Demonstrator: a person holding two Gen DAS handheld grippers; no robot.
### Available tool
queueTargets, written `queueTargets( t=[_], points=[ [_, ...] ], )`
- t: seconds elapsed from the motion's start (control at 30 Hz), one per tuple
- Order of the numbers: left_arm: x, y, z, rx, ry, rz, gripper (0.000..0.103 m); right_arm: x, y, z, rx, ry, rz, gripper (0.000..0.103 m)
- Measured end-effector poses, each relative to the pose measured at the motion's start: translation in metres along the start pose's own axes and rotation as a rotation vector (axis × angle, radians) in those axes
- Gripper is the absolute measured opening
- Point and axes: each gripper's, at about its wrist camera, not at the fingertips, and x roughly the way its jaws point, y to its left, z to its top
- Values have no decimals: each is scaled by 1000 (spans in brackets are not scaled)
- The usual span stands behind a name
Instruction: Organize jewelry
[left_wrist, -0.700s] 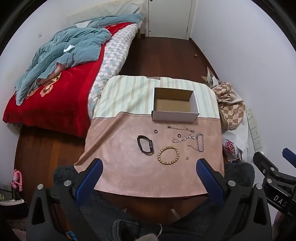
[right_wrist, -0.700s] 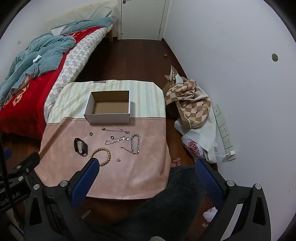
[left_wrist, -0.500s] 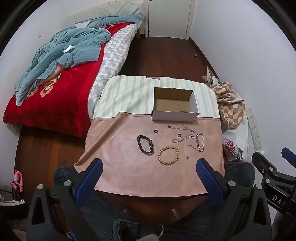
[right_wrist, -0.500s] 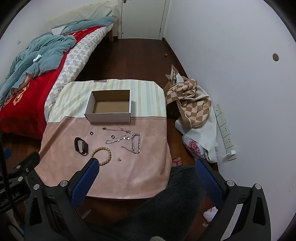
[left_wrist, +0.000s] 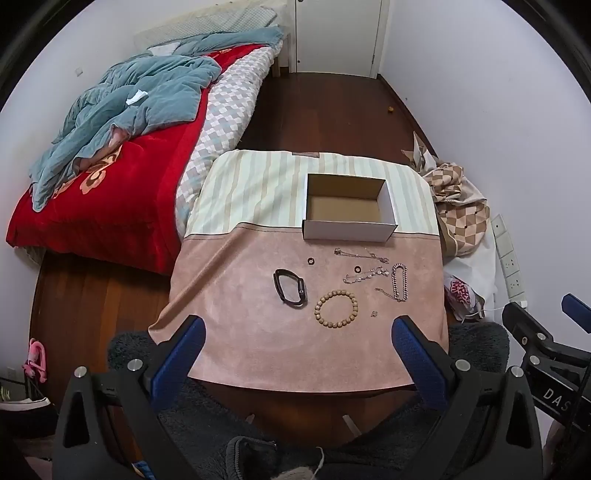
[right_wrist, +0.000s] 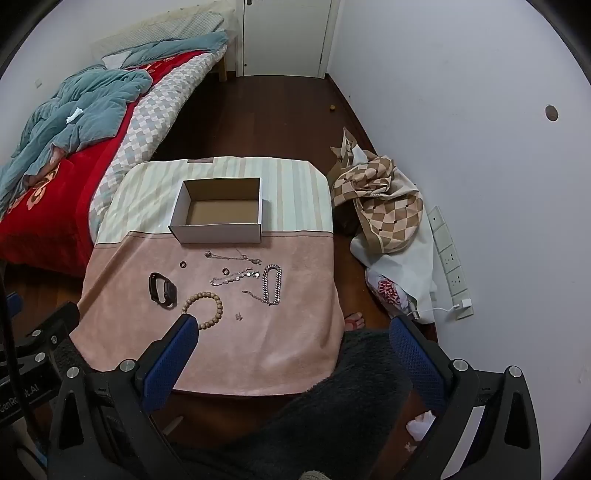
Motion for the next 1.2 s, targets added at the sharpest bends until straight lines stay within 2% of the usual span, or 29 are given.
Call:
queueTargets(
  t=[1.2],
  points=[
    [-9, -5, 5, 6, -10, -6, 103, -9, -3, 3, -7, -8, -7, 103]
  ],
)
